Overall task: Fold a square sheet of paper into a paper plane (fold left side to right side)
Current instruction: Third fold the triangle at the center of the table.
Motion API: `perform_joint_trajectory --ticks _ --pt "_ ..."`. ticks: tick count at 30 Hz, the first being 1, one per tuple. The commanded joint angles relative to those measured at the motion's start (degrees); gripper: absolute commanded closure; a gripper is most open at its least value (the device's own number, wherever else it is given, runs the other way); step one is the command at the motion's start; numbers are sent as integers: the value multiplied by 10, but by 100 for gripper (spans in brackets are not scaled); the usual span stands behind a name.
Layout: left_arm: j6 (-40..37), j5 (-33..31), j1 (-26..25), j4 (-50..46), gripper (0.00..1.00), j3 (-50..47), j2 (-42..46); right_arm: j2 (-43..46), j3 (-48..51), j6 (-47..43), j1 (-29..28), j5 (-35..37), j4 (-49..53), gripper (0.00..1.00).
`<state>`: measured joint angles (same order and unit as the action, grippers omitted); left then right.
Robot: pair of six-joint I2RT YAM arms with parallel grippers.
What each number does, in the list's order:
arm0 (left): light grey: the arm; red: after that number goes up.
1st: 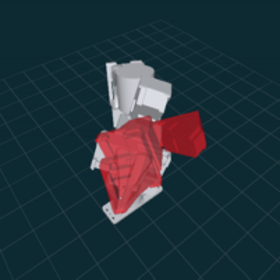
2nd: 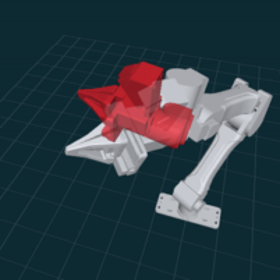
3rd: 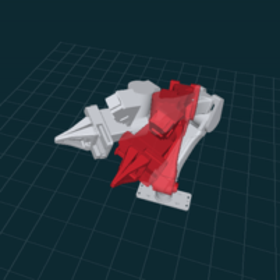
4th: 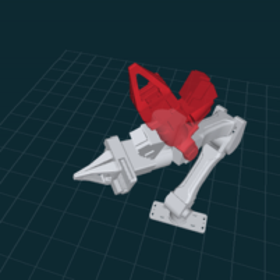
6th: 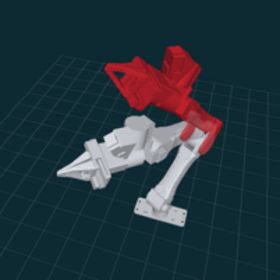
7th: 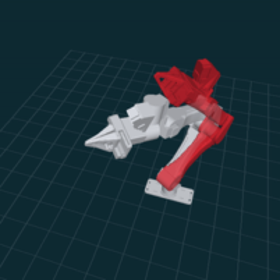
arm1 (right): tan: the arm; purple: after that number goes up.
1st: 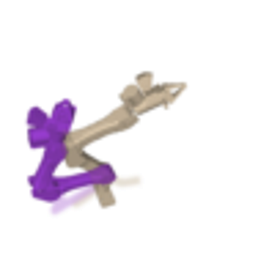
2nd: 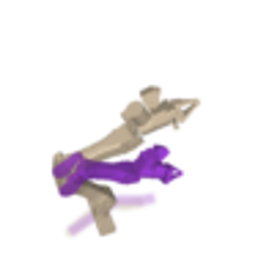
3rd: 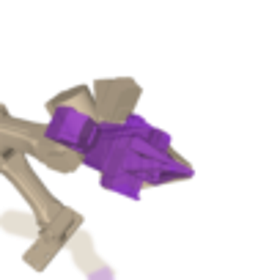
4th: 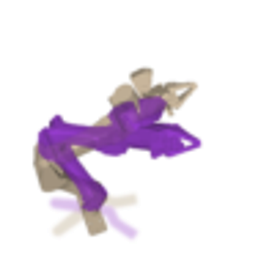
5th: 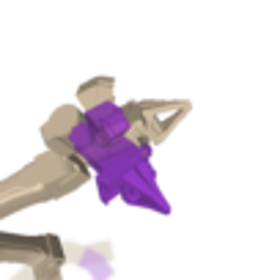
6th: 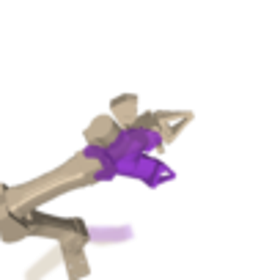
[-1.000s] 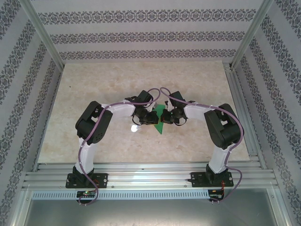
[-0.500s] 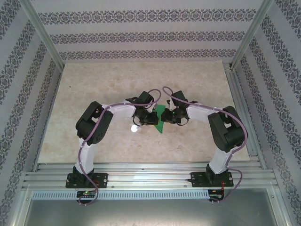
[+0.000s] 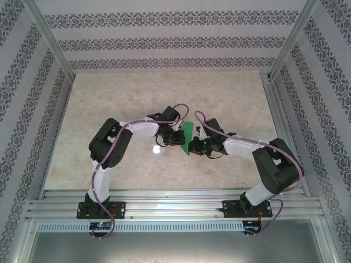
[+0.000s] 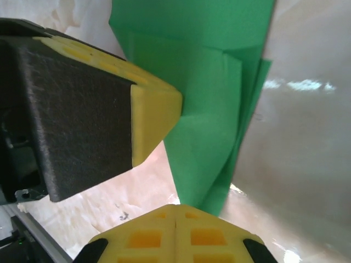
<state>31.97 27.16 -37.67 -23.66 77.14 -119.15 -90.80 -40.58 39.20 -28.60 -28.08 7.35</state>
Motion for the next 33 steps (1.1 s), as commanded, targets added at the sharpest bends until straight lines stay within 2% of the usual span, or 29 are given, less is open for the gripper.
perform_joint_trajectory --ticks 1,10,22,33 --pt "-11 -42 -12 -33 87 -7 -38 -21 -4 33 -2 -17 -73 100" --pt "-12 -43 -13 -37 88 -3 -39 -53 -25 27 -11 -12 -73 100" --pt "-14 -50 -13 -40 88 -3 -39 -47 -27 17 -27 -11 -54 100" --pt "-15 -53 -13 -41 88 -5 -40 -74 -42 -28 -21 45 34 100"
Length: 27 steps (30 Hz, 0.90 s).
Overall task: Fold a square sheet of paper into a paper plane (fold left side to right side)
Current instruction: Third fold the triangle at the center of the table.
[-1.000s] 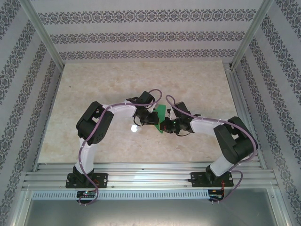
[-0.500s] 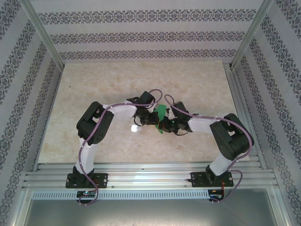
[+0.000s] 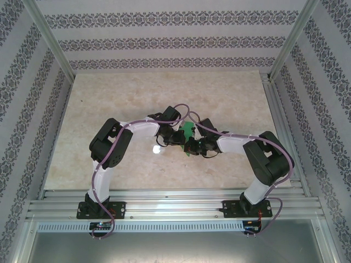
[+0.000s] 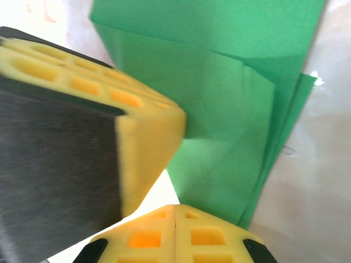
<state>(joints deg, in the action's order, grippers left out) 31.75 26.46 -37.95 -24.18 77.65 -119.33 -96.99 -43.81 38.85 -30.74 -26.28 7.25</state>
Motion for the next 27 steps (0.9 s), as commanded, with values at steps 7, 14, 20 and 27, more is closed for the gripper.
perform_joint_trajectory --ticks 7,14,20,27 --pt "-14 -47 -10 -37 88 -10 -38 -13 11 -20 3 30 32 100" --pt "-16 -52 -10 -42 88 -6 -41 25 55 -13 4 30 32 100" --pt "-19 -57 -10 -47 88 1 -43 69 106 3 14 25 16 100" --pt "-20 -55 -10 -49 88 4 -44 138 109 10 24 -13 7 100"
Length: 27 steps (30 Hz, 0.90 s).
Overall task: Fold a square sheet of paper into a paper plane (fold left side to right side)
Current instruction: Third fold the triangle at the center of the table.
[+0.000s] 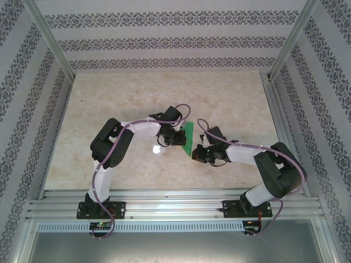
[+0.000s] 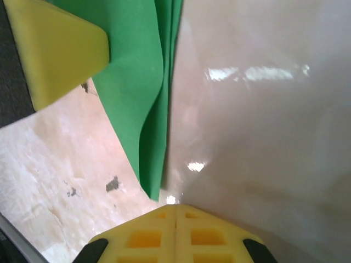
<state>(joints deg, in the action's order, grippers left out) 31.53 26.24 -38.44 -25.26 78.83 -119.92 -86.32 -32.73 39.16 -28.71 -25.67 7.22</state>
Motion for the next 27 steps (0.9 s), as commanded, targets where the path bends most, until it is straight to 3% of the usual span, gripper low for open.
perform_joint_trajectory --ticks 1,12,23,25,27 --pt "-17 -54 -5 -40 88 -7 -38 38 -9 10 4 -24 5 99" --pt "-17 -53 -5 -43 88 -2 -35 -53 -72 41 1 -63 -72 100" --pt "-18 -46 -5 -48 87 9 -17 -96 -27 24 8 -16 -53 100" --pt "-18 -43 -4 -50 83 16 -3 -104 -15 24 11 -11 -58 100" --pt "-14 -36 -1 -48 71 21 17 -110 -4 27 14 -11 -69 100"
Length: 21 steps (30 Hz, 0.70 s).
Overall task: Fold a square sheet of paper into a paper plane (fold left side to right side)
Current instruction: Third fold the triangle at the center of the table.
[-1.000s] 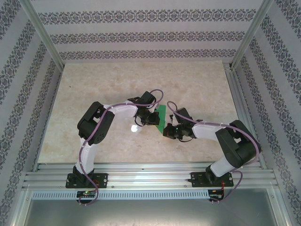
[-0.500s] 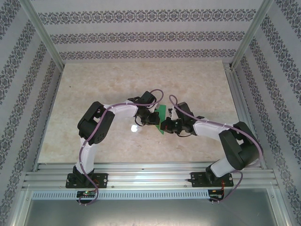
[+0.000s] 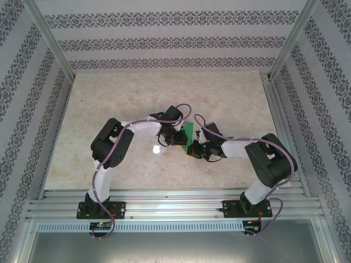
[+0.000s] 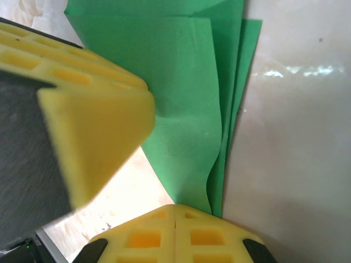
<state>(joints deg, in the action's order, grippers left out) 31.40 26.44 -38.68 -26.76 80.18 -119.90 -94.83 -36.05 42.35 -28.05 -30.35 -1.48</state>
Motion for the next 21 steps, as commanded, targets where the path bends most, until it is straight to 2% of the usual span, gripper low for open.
perform_joint_trajectory --ticks 1,6,13,21 --pt "-8 -33 4 -25 65 5 30 -29 34 -3 8 36 13 100" --pt "6 -17 13 -11 60 2 90 -34 46 4 7 35 -4 100" --pt "26 26 11 48 82 -85 125 -34 43 2 7 37 -1 100" --pt "64 58 -3 134 87 -130 95 -36 38 -6 7 41 14 100"
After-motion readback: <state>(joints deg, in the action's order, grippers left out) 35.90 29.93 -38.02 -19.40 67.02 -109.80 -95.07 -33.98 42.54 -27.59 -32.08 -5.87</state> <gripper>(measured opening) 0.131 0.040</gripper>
